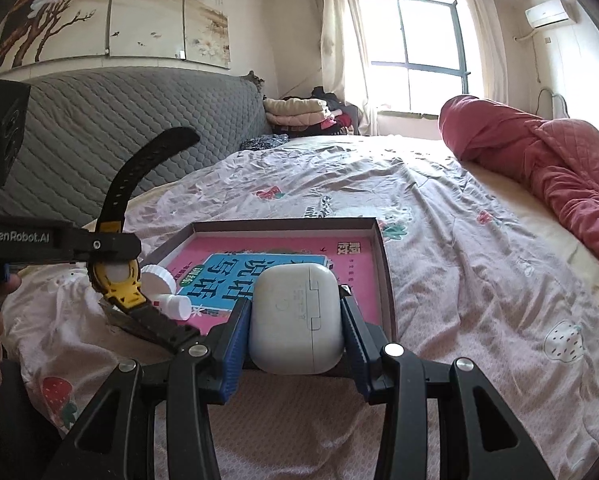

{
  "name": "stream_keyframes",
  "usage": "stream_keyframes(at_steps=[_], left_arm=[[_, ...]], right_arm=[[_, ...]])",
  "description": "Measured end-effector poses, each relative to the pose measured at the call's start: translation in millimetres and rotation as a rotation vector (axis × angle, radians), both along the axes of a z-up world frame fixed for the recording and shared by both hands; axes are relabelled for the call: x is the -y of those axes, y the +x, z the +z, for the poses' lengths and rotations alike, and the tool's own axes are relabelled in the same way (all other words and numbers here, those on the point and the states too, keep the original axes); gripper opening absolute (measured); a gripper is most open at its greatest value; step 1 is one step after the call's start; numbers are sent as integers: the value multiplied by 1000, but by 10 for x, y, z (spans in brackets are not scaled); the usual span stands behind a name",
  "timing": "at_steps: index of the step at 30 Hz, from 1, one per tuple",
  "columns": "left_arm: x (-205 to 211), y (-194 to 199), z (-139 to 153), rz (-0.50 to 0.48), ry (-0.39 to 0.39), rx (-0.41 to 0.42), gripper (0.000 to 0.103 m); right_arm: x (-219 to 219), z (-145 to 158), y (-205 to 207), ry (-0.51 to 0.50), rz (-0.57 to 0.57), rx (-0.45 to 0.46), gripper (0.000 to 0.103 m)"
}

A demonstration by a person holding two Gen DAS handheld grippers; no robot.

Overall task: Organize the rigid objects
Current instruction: 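Lift and carry the watch over the tray with the left gripper while the right gripper carries the earbud case, then lower the watch onto the blue book and open the left gripper while the right gripper releases the earbud case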

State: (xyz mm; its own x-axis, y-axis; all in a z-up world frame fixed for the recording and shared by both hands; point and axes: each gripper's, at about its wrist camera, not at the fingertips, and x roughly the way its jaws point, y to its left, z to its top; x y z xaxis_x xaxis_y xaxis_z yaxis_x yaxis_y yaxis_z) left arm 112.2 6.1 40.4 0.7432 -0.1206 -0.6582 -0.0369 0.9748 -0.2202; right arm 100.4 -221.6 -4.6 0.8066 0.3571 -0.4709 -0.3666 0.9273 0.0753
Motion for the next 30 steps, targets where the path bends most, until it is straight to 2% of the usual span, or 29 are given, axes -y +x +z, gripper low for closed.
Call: stream_keyframes(at_steps=[7,16,30], left_arm=[[15,170,-30,31,29,13,19],[117,410,-297,34,86,-50,19],[197,578,-541,26,132,-107,19]], right_arm=[[108,-26,110,19,-46,-15,45],[147,-83,229,9,-78,-31,45],[147,-183,397,-11,-96,-63,45]])
